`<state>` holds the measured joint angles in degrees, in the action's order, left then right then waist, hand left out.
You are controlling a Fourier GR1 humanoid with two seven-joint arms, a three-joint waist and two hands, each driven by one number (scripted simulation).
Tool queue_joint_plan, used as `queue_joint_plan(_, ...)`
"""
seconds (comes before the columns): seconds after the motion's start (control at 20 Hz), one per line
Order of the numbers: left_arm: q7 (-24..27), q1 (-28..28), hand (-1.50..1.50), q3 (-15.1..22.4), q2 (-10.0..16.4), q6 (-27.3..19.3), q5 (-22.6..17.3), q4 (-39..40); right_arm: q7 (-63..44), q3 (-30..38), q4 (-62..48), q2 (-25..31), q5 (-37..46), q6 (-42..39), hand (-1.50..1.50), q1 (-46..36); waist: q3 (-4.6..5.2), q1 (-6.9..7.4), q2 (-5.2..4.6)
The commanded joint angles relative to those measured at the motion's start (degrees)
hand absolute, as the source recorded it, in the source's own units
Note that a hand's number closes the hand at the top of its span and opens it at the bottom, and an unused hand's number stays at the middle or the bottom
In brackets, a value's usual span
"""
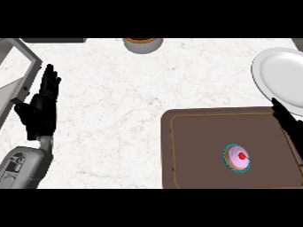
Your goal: Pick the cupcake from the tray and place it in the plate
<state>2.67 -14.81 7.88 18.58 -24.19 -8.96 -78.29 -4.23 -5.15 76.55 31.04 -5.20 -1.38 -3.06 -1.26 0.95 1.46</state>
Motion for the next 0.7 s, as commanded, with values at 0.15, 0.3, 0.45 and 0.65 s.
queue_joint_plan(0.15,-3.2,0.2,0.00,2.8,1.0,5.6,-1.0,0.7,7.6,-6.1,5.0,-4.4,-12.3,-22.5,1.50,-9.7,0.92,2.84,-1.81)
queue_joint_plan(0.3,-4.9,1.6,0.00,4.8,-0.3,7.4,-1.9,2.4,14.9,-5.2,13.3,6.7,2.4,-20.6,1.50,-20.0,1.84,3.60,0.71)
queue_joint_plan(0.45,-7.4,2.2,0.00,3.3,1.5,10.7,-4.8,1.6,26.8,0.0,3.0,-3.9,-13.7,-25.0,-1.50,-11.6,0.85,0.67,-2.09)
queue_joint_plan(0.65,-7.0,1.6,0.00,2.2,2.6,13.0,-5.6,2.8,39.7,-1.9,-7.3,1.9,-9.9,-41.3,-1.50,-14.6,0.98,1.31,-2.38)
